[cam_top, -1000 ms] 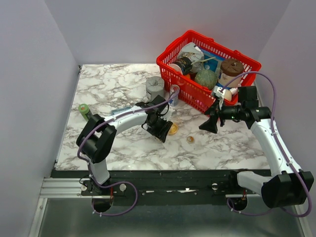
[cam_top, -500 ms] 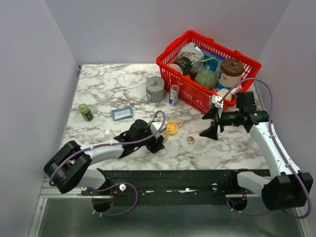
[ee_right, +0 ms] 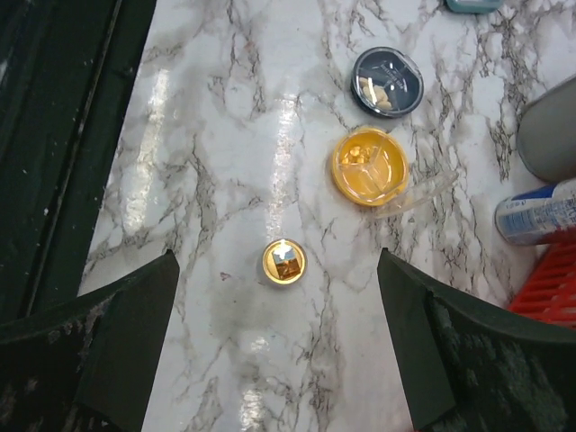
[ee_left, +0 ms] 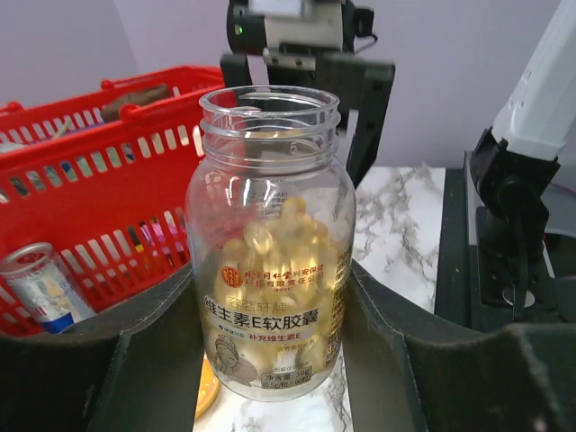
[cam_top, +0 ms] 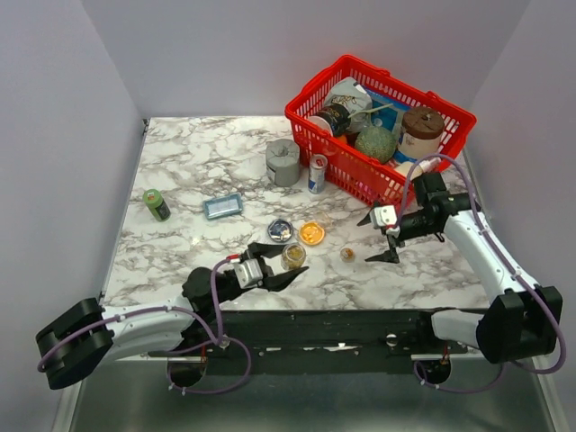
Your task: Sort the pills into containers
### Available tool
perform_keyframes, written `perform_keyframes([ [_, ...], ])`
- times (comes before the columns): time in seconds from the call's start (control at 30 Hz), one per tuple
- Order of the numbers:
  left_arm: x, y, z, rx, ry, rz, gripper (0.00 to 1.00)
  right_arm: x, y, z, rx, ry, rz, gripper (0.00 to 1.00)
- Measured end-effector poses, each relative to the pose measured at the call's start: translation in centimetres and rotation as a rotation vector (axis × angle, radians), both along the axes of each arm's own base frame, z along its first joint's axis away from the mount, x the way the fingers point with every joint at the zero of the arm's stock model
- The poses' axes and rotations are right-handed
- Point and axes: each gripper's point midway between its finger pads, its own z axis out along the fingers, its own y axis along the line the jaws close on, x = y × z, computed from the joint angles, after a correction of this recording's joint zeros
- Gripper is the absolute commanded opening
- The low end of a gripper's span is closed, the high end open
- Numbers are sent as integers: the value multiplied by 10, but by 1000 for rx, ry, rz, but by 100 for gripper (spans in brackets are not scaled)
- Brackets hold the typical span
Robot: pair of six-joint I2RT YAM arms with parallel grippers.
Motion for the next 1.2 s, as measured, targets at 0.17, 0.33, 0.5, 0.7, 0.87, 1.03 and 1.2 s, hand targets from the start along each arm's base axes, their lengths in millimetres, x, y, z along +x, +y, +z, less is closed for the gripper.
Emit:
perform_keyframes([
  [0.17, -10, 18, 9, -87, -35, 17, 0, -3, 10, -26, -119, -66, 61, 100],
  [0.33, -16, 36, 41, -195, -85, 37, 0, 6, 19, -47, -210, -65, 78, 99],
  [0.5, -23, 55, 63, -262, -114, 58, 0, 19, 22, -78, -328, -60, 83, 94],
  [0.7, -22, 65, 56, -233, -86, 87, 0, 24, 21, -118, -469, 2, 99, 83],
  [0.87, -17, 64, 43, -191, -45, 109, 0, 23, 22, -139, -555, 16, 115, 74],
  [1.03, -14, 62, 34, -161, -18, 118, 0, 24, 20, -153, -615, 26, 114, 61],
  [1.2, -11, 59, 28, -140, -6, 122, 0, 25, 18, -156, -640, 38, 99, 56],
])
